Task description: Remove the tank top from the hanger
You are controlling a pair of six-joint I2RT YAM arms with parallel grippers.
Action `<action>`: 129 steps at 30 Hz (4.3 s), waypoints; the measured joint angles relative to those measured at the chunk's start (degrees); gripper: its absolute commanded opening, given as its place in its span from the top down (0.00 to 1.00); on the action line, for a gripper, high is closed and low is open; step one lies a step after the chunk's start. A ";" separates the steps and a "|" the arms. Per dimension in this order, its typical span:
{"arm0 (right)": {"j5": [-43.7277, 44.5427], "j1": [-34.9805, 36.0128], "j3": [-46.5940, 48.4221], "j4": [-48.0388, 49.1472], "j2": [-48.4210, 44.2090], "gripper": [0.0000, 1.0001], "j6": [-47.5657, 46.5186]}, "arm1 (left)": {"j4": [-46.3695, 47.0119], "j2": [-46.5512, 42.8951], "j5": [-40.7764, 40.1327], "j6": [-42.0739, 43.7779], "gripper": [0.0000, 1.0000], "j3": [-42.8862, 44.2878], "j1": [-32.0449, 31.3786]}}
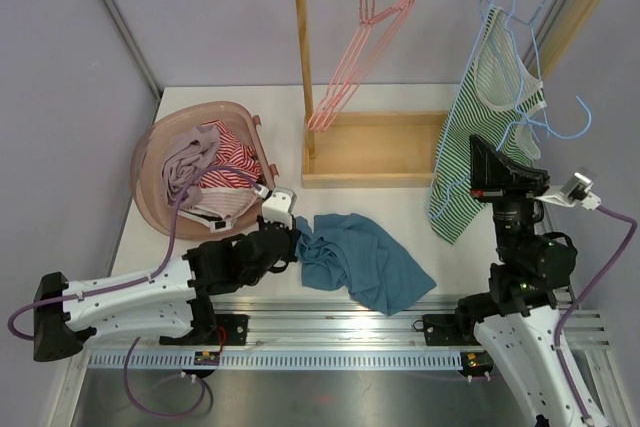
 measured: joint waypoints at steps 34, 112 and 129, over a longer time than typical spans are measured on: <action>6.69 9.62 92.17 -89.94 57.05 1.00 -21.38 | -36.00 -4.81 -5.60 -1.27 0.01 20.35 0.00; -27.02 19.06 45.03 -75.23 8.63 0.01 -18.10 | 13.16 48.22 13.75 2.08 1.00 16.68 -4.15; -25.49 19.06 46.66 -75.08 7.78 0.00 -18.36 | -18.80 16.06 -5.95 -1.97 1.00 27.06 -2.29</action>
